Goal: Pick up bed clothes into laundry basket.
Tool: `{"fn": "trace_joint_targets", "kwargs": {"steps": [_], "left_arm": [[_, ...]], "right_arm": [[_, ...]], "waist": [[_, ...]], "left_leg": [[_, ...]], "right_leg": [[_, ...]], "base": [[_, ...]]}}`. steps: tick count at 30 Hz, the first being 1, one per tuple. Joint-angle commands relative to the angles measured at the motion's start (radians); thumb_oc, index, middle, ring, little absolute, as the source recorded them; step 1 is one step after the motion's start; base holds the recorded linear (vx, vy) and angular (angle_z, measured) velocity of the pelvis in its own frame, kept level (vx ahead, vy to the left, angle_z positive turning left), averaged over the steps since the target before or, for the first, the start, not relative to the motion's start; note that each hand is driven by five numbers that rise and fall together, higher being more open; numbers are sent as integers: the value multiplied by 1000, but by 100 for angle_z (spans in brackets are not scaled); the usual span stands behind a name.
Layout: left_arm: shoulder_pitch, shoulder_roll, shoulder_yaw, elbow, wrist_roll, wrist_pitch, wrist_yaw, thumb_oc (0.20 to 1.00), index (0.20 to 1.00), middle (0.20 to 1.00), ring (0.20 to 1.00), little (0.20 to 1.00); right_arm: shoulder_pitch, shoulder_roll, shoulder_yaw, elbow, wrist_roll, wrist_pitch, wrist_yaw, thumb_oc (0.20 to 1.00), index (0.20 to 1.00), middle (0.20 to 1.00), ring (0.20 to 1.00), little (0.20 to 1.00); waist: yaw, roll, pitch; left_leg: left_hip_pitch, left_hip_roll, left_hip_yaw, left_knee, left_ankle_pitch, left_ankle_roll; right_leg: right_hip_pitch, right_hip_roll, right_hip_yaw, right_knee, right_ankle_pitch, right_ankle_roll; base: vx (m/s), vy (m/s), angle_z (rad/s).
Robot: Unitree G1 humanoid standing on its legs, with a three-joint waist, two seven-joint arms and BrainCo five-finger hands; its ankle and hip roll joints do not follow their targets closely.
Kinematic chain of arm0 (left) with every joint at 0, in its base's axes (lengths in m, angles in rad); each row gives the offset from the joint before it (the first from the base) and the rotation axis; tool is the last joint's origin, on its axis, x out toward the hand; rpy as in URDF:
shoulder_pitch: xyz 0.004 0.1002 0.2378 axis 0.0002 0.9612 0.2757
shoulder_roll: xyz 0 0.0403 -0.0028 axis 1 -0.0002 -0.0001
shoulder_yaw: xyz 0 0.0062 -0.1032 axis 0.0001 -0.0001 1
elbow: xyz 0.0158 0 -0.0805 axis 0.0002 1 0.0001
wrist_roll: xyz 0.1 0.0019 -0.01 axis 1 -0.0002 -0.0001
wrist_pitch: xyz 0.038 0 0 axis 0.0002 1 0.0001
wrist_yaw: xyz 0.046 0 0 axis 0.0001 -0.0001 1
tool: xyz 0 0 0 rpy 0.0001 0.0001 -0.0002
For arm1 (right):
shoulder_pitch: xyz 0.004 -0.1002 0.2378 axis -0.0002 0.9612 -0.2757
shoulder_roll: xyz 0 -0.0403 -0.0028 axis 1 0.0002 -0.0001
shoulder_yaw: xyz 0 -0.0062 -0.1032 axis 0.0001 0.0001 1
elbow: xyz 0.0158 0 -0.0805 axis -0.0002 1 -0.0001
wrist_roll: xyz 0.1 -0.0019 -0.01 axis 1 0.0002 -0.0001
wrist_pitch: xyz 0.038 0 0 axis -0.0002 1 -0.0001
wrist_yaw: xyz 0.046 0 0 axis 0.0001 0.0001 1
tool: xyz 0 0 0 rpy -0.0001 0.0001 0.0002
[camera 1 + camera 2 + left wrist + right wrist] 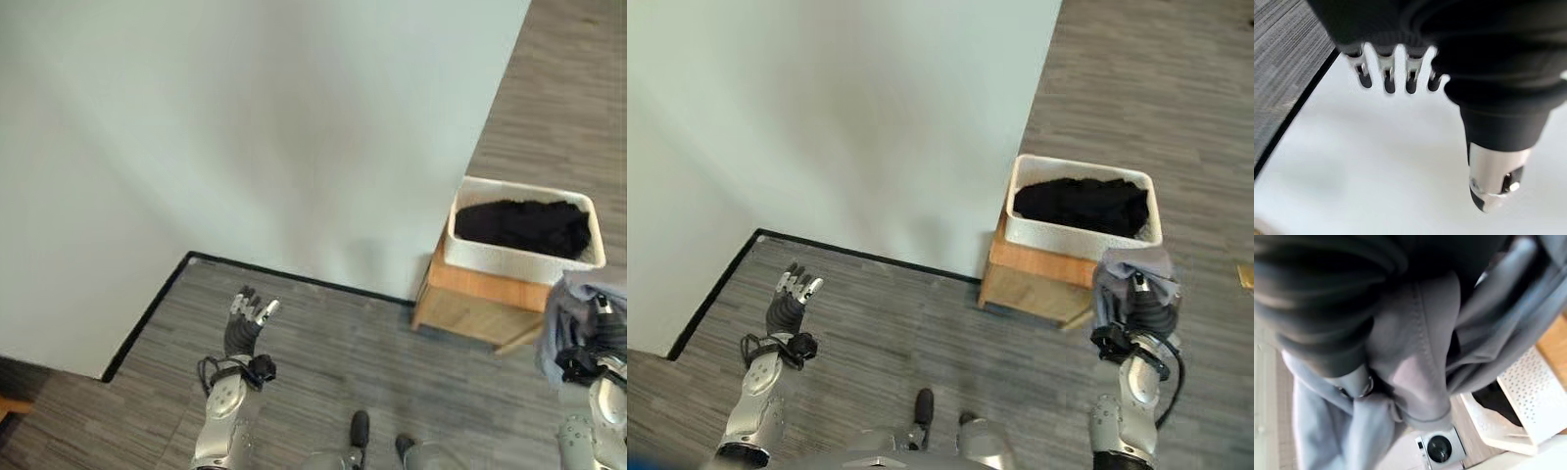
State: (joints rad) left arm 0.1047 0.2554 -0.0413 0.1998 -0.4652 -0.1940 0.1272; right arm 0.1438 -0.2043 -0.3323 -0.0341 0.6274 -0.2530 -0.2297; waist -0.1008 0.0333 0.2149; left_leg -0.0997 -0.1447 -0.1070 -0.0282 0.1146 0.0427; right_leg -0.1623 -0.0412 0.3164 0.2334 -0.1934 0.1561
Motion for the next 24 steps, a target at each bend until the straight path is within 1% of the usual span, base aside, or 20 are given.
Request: {"fn": "trace_joint_targets", "kwargs": {"steps": [1,3,4,5,6,7,8,9,11,12,13,14,15,18,19,20,21,22,23,24], "left_arm": [[88,63,51,-74,1,-30,-22,1000,1000,1000,1000,1000],[119,53,75,-92,1,-17,-28,1000,1000,1000,1000,1000],[132,51,86,-96,-1,-11,-27,1000,1000,1000,1000,1000],[132,52,86,-97,-1,-10,-27,1000,1000,1000,1000,1000],[138,45,91,-98,-3,-6,-33,1000,1000,1000,1000,1000],[143,42,93,-103,-2,-3,-36,1000,1000,1000,1000,1000],[155,37,105,-113,-1,0,-37,1000,1000,1000,1000,1000],[150,24,108,-115,-12,-4,-30,1000,1000,1000,1000,1000],[142,22,107,-112,-18,-2,-20,1000,1000,1000,1000,1000],[135,20,107,-108,-21,-1,-17,1000,1000,1000,1000,1000],[123,20,99,-105,-19,4,-13,1000,1000,1000,1000,1000],[123,20,99,-104,-19,4,-13,1000,1000,1000,1000,1000],[115,26,95,-108,-10,5,-14,1000,1000,1000,1000,1000],[113,20,107,-109,-16,3,-15,1000,1000,1000,1000,1000],[115,14,118,-109,-27,4,-14,1000,1000,1000,1000,1000],[114,14,118,-109,-27,4,-14,1000,1000,1000,1000,1000],[112,12,119,-104,-27,9,-11,1000,1000,1000,1000,1000],[111,4,107,-95,-32,19,-17,1000,1000,1000,1000,1000],[109,4,107,-94,-32,19,-17,1000,1000,1000,1000,1000],[109,-1,102,-94,-38,22,-22,1000,1000,1000,1000,1000]], "right_arm": [[-68,-26,5,-35,-33,-70,41,200,200,200,200,200],[-69,-15,-1,-15,-29,-60,48,200,200,200,200,200],[-76,-12,2,-10,-32,-60,42,200,200,200,200,200],[-77,-12,2,-10,-33,-60,41,200,200,200,200,200],[-88,-12,8,-9,-34,-59,41,200,200,200,200,200],[-96,-13,16,-11,-42,-58,39,200,200,200,200,200],[-102,-14,28,-14,-42,-46,42,200,200,200,200,200],[-95,-23,38,-25,-47,-34,41,200,200,200,200,200],[-89,-26,39,-37,-51,-31,44,200,200,200,200,200],[-87,-28,40,-49,-51,-26,46,200,200,200,200,200],[-74,-32,35,-55,-52,-22,47,200,200,200,200,200],[-73,-32,34,-55,-52,-22,47,200,200,200,200,200],[-57,-29,25,-52,-54,-21,45,200,200,200,200,200],[-43,-30,8,-48,-51,-20,41,200,200,200,200,200],[-44,-42,6,-46,-49,-25,33,200,200,200,200,200],[-44,-43,6,-45,-49,-25,33,200,200,200,200,200],[-48,-51,-1,-46,-48,-35,25,200,200,200,200,200],[-39,-64,-22,-63,-39,-47,14,200,200,200,200,200],[-40,-64,-23,-63,-39,-47,14,200,200,200,200,200],[-31,-69,-33,-73,-41,-46,14,200,200,200,200,200]], "waist": [[82,-19,-21],[115,-7,-46],[141,-8,-53],[141,-8,-54],[163,-12,-67],[180,-24,-82],[199,-50,-106],[191,-61,-119],[185,-59,-118],[180,-55,-114],[165,-50,-107],[166,-48,-105],[157,-45,-99],[148,-40,-84],[150,-44,-67],[150,-43,-67],[154,-46,-52],[160,-56,-23],[157,-54,-27],[164,-60,-18]], "left_leg": [[55,155,22,18,-113,-37],[40,176,69,14,-101,-38],[39,184,95,23,-107,-42],[36,183,95,24,-104,-41],[27,190,119,30,-104,-50],[20,188,146,38,-108,-57],[23,192,199,36,-116,-69],[25,219,220,29,-105,-87],[30,237,228,27,-96,-98],[35,248,230,22,-89,-105],[49,276,237,10,-72,-119],[53,279,237,6,-70,-121],[62,302,240,3,-58,-133],[63,343,236,23,-41,-153],[42,379,226,116,-29,-159],[41,380,225,118,-31,-160],[11,402,211,214,0,-157],[-64,432,214,385,58,-140],[-75,433,209,388,62,-139],[-112,424,194,456,71,-132]], "right_leg": [[20,-94,-290,-89,178,-9],[90,-171,-387,-22,175,-17],[125,-222,-459,-7,172,-14],[124,-223,-460,-11,177,-14],[153,-256,-517,-33,190,-10],[189,-277,-565,-79,213,6],[208,-280,-633,-183,234,34],[211,-240,-583,-246,211,35],[212,-225,-574,-249,202,28],[212,-215,-569,-247,193,22],[212,-193,-568,-236,170,8],[213,-190,-567,-234,168,7],[213,-169,-564,-229,152,-4],[226,-125,-565,-239,136,-29],[237,-87,-553,-247,123,-54],[237,-86,-554,-247,123,-54],[251,-67,-554,-249,117,-72],[283,-52,-562,-257,105,-106],[278,-49,-566,-259,109,-108],[296,-44,-567,-270,102,-119]], "base": [[-287,-10,-115],[-193,0,-83],[-129,-9,-39],[-89,-48,-57],[-58,-68,-116],[-39,-133,-104],[25,-301,-103],[33,-276,-117],[21,-213,-100],[27,-287,27],[17,-219,49],[27,-286,9],[13,-217,-46],[29,-322,-39],[39,-338,-5],[34,-368,-5],[35,-380,-24],[23,-380,-18],[49,-335,-2],[103,-209,28]]}}
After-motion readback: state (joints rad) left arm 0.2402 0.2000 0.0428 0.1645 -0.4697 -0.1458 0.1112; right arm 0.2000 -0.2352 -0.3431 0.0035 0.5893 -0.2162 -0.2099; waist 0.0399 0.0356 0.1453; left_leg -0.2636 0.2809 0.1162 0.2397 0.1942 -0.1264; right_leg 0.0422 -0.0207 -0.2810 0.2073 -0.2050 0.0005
